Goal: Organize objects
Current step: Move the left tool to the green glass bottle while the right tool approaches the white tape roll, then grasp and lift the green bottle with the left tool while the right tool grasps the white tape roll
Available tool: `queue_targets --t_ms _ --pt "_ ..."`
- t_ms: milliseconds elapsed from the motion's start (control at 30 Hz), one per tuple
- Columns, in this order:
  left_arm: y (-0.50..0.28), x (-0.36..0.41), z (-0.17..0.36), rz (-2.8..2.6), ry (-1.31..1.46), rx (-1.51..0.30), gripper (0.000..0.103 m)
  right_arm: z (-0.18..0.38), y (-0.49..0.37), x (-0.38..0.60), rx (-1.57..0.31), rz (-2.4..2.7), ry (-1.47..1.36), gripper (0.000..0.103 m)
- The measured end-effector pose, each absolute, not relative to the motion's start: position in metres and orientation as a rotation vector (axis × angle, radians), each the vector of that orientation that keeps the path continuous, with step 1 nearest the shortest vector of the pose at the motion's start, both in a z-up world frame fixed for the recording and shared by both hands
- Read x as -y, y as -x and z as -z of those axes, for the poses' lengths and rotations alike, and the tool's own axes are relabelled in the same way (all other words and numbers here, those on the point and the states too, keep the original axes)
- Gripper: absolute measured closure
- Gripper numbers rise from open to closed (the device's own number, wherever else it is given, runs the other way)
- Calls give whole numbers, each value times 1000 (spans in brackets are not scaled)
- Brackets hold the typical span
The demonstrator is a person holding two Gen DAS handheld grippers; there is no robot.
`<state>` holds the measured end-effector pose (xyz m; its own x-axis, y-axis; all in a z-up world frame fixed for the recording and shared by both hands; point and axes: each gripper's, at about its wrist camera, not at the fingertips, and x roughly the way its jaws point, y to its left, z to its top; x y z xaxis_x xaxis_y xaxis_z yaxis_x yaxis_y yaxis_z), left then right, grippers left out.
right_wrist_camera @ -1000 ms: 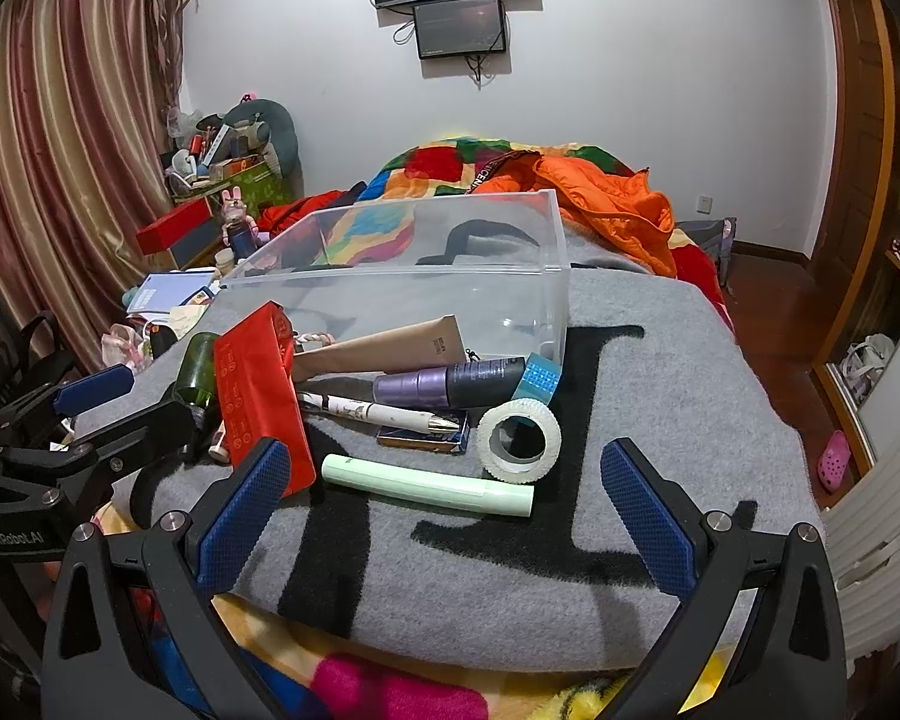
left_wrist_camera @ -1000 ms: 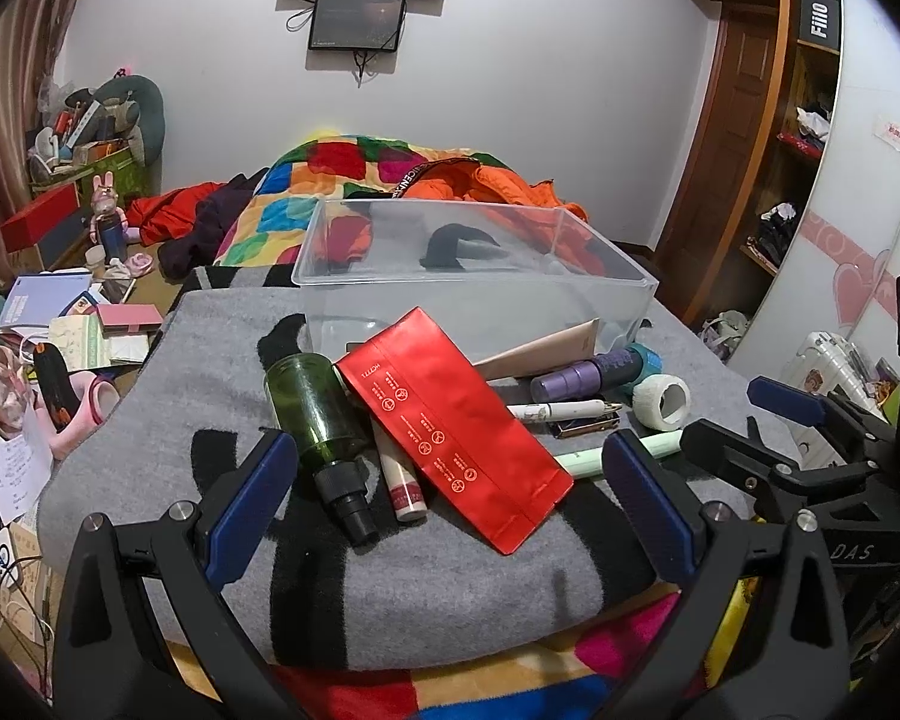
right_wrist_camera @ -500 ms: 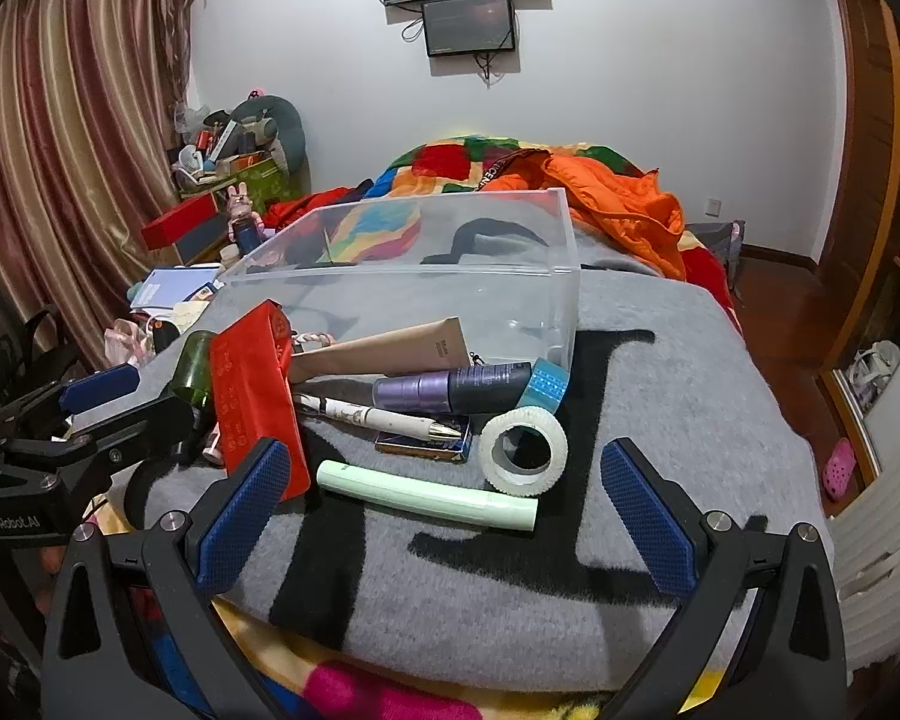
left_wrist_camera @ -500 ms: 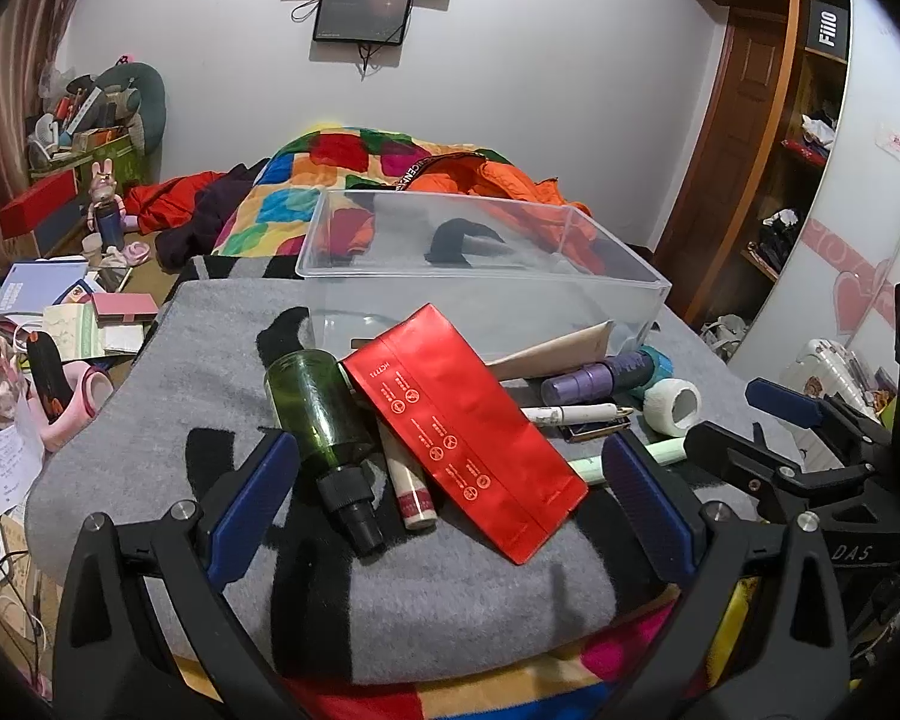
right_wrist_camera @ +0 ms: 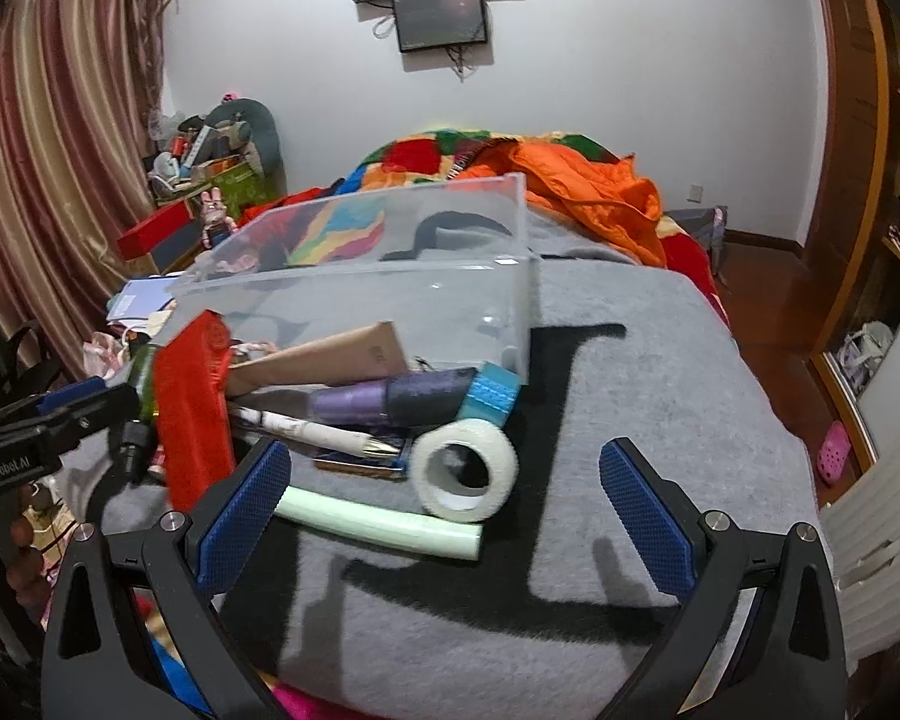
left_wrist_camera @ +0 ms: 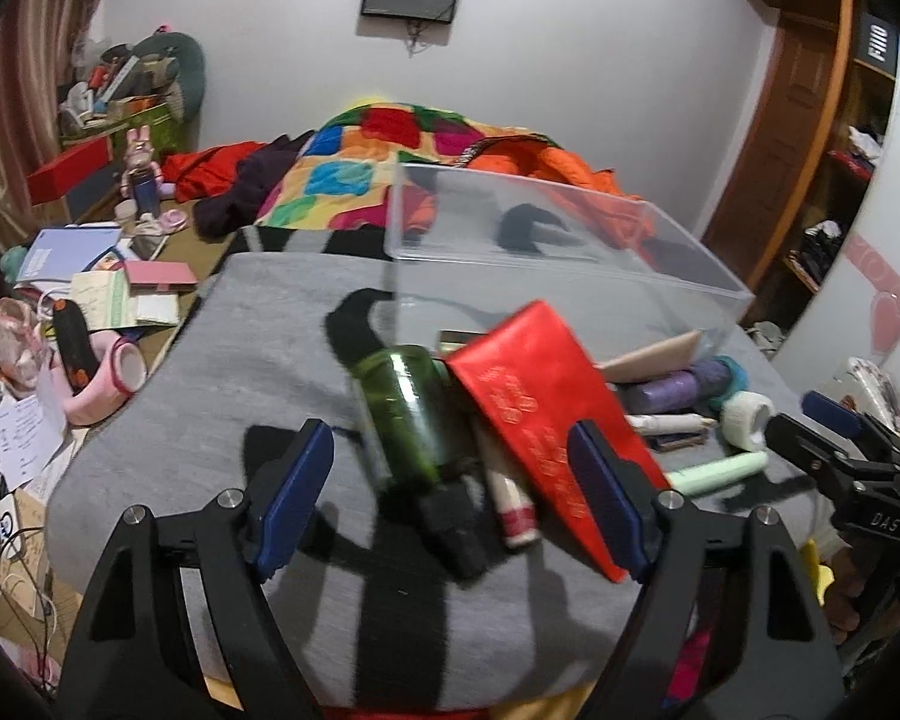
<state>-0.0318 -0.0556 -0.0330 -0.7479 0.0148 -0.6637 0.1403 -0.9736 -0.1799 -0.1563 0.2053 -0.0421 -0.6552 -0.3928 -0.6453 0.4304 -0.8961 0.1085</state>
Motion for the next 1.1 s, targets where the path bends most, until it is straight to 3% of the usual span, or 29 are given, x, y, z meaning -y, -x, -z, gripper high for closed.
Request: queue_targets --t_ms 100,267,500,733,900,1100 --pt "36 63 37 2823 -1098 -359 24 47 163 -211 -52 2507 -987 2" --pt "47 73 47 2787 -1131 -390 25 53 169 -209 -40 2477 -1033 20" --pt "56 80 49 2781 -1126 -386 25 65 178 -207 -27 2448 -1097 31" --pt "62 75 56 2788 -1152 -373 25 73 180 -203 -43 2437 -1125 55" --pt "64 80 68 2745 -1211 -404 48 73 179 -204 -45 2445 -1118 64" --pt "61 85 62 2735 -1154 -411 51 69 175 -205 -48 2469 -1098 64"
